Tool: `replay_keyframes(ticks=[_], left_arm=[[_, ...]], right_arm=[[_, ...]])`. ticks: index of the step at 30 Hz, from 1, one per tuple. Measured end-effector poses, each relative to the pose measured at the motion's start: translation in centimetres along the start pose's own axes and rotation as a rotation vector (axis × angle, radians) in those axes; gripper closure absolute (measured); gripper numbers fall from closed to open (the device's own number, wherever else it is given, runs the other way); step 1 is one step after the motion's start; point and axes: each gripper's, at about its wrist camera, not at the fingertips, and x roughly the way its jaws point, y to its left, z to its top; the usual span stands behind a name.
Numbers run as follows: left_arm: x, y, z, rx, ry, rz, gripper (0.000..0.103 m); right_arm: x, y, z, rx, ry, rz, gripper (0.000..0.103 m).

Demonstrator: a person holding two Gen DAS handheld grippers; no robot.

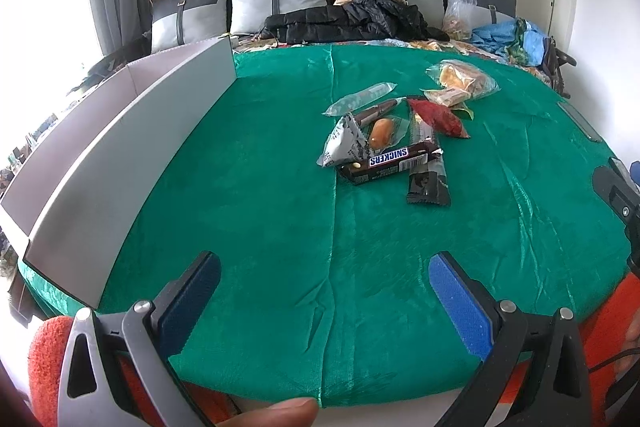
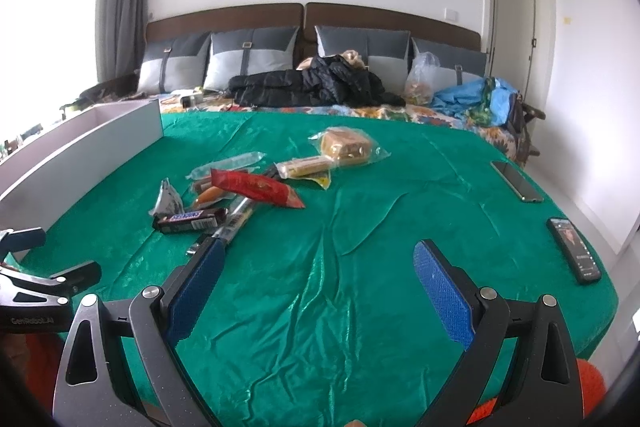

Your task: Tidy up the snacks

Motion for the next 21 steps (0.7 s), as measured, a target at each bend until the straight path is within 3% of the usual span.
replay_keyframes(ticks=[21], left_arm=[[1.7, 0.4, -0.6, -0.001, 0.044, 0.015, 0.000]], right_arm=[[1.4, -0.4, -0.8, 0.012, 0.067, -0.022, 0.006]])
